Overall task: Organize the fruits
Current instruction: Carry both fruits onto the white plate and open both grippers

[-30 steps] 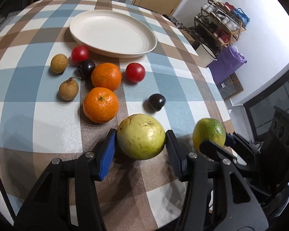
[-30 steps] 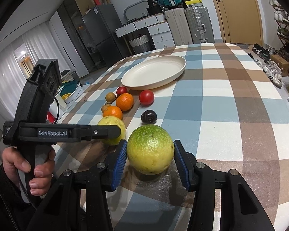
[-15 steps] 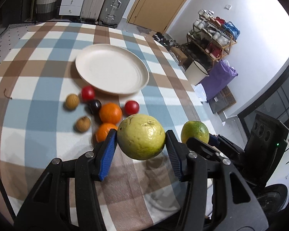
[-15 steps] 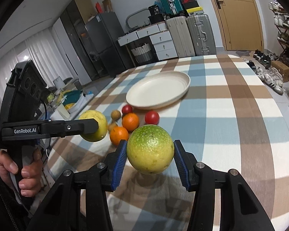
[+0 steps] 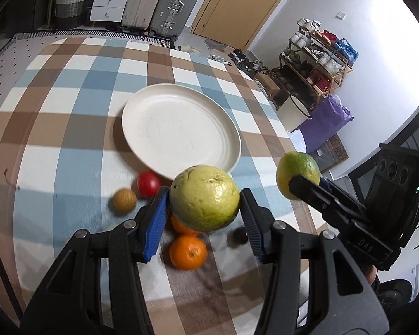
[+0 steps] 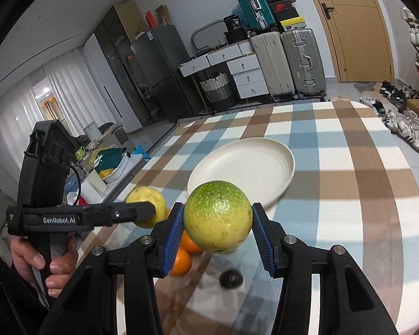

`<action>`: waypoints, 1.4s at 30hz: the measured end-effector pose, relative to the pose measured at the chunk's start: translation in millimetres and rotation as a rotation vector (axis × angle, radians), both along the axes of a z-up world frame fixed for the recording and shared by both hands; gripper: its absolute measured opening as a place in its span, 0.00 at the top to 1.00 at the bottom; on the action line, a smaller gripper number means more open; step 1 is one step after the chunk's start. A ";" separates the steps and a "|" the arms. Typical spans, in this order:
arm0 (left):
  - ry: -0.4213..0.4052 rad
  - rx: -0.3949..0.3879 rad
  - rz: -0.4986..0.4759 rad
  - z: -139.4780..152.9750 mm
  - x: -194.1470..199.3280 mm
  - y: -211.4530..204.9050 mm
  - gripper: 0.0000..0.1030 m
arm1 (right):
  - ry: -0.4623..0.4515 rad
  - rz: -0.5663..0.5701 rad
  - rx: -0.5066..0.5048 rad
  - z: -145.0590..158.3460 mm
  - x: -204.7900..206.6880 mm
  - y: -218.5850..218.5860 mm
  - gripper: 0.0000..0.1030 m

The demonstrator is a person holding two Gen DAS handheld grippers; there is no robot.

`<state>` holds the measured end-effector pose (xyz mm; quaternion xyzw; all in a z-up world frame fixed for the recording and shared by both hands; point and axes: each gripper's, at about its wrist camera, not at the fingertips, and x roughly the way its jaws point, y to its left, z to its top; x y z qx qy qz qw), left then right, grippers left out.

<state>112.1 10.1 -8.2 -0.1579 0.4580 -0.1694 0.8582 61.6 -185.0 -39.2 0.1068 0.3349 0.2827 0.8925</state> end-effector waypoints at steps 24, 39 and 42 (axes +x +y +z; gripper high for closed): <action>0.093 0.045 -0.031 -51.0 143.9 -9.6 0.53 | 0.198 0.007 0.017 -51.9 131.6 20.3 0.53; 0.088 0.060 -0.025 -54.5 150.4 -11.9 0.48 | 0.122 -0.005 -0.002 -41.8 128.0 20.7 0.41; 0.065 0.067 -0.003 -45.4 141.3 -6.5 0.45 | 0.106 -0.025 0.020 -32.8 121.7 15.1 0.39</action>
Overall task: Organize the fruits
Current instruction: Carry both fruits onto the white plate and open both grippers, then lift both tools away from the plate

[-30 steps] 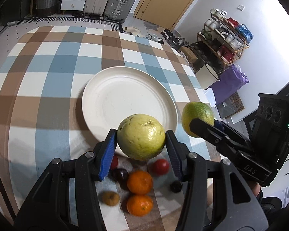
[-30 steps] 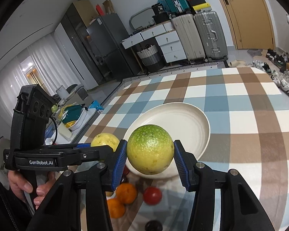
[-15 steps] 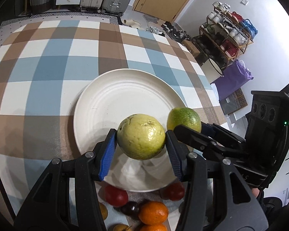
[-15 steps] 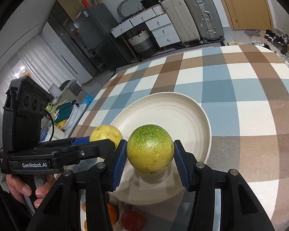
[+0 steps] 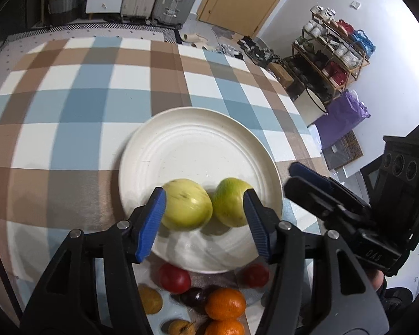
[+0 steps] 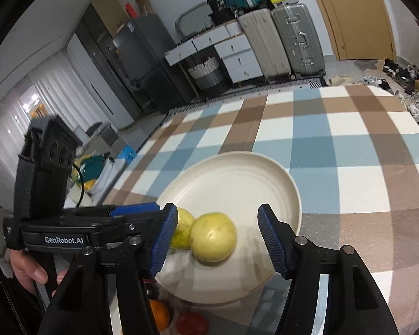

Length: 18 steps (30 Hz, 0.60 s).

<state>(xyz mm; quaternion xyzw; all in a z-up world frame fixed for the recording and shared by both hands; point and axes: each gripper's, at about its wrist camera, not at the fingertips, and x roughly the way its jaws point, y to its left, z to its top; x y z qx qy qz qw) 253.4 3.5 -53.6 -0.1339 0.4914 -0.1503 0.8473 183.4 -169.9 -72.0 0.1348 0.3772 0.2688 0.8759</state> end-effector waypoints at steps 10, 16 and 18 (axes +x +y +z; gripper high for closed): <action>-0.085 0.074 0.044 35.5 -58.7 16.2 0.33 | -0.076 -0.005 -0.013 31.2 -44.0 0.3 0.36; -0.140 0.125 0.050 54.7 -96.2 16.4 0.26 | -0.146 -0.011 -0.026 50.1 -77.0 2.1 0.27; -0.157 0.139 0.059 60.3 -109.2 16.8 0.22 | -0.166 -0.017 -0.034 55.2 -86.2 2.8 0.24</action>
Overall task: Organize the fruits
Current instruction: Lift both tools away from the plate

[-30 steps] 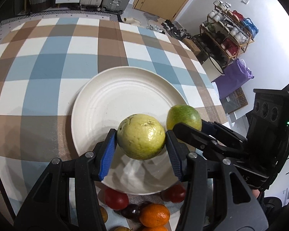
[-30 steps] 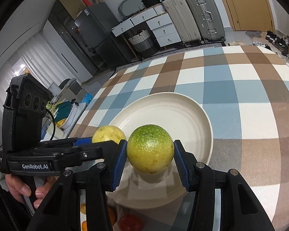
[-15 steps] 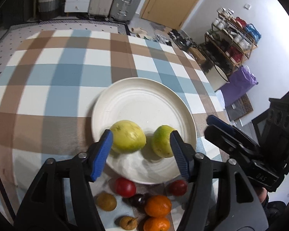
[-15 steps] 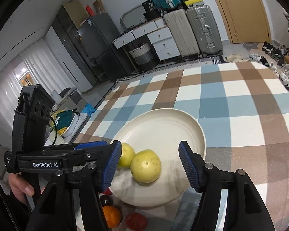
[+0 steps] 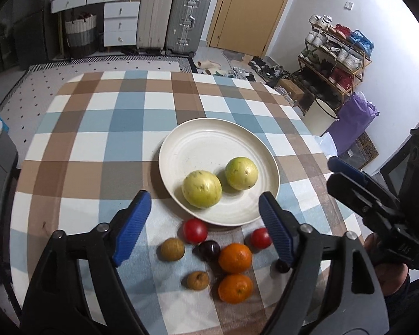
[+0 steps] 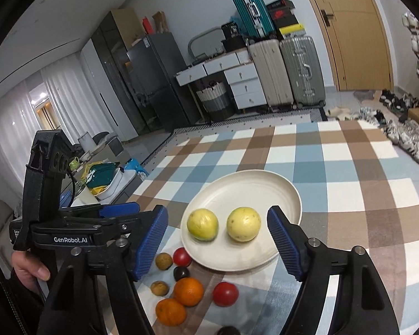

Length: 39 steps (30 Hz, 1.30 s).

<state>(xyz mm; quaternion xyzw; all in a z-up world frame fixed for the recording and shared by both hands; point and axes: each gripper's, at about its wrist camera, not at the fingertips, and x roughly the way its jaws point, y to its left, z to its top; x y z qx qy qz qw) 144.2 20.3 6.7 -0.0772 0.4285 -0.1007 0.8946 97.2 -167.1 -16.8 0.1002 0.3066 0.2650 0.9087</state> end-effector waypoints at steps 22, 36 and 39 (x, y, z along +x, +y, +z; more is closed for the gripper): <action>-0.158 0.121 0.088 37.1 -101.1 13.9 0.01 | -0.164 -0.020 -0.102 27.1 -95.8 20.1 0.04; -0.152 0.130 0.124 9.2 -137.1 23.0 0.01 | -0.160 0.018 -0.135 1.5 -123.3 34.4 0.03; -0.135 0.133 0.144 -5.5 -141.2 28.4 0.01 | -0.132 0.032 -0.138 -8.5 -123.2 37.5 0.03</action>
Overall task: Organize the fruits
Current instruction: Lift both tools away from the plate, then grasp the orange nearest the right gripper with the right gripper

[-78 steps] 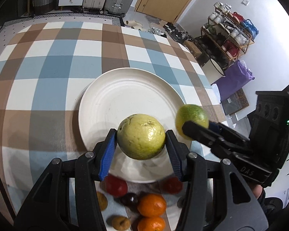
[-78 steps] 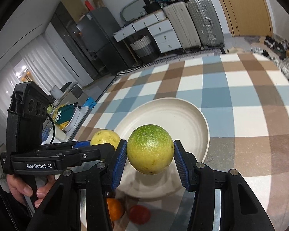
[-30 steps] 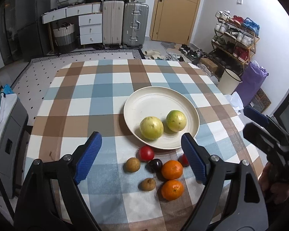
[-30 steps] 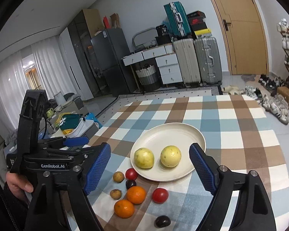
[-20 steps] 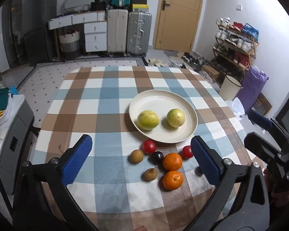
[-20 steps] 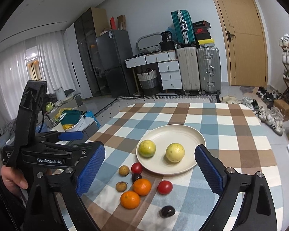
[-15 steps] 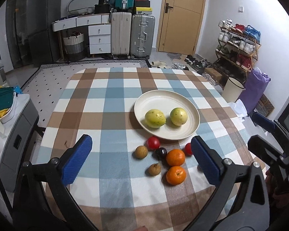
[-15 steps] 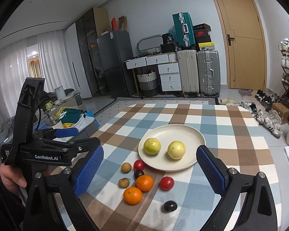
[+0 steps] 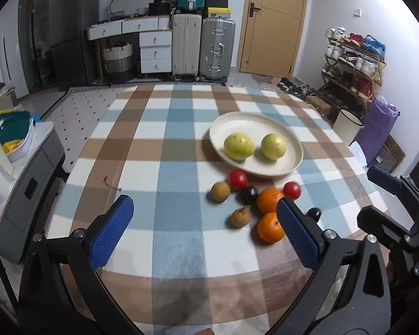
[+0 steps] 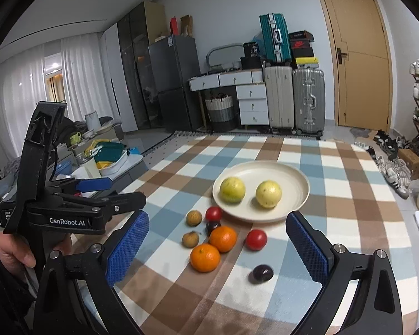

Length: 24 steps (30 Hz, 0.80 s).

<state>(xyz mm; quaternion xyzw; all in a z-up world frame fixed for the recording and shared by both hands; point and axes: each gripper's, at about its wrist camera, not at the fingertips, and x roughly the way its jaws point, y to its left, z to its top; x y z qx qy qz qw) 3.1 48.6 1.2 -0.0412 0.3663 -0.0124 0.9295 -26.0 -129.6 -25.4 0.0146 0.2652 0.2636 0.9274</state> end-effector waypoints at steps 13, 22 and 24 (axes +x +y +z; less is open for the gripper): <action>0.047 -0.047 0.027 -46.7 -0.7 23.5 0.01 | 0.144 0.038 -0.044 -47.1 15.9 23.7 0.03; 0.063 -0.095 0.040 -58.0 8.7 37.9 0.01 | 0.232 0.057 -0.089 -78.7 35.5 41.0 0.17; 0.066 -0.099 0.038 -59.3 11.4 39.2 0.01 | 0.245 0.060 -0.087 -82.9 39.8 42.6 0.20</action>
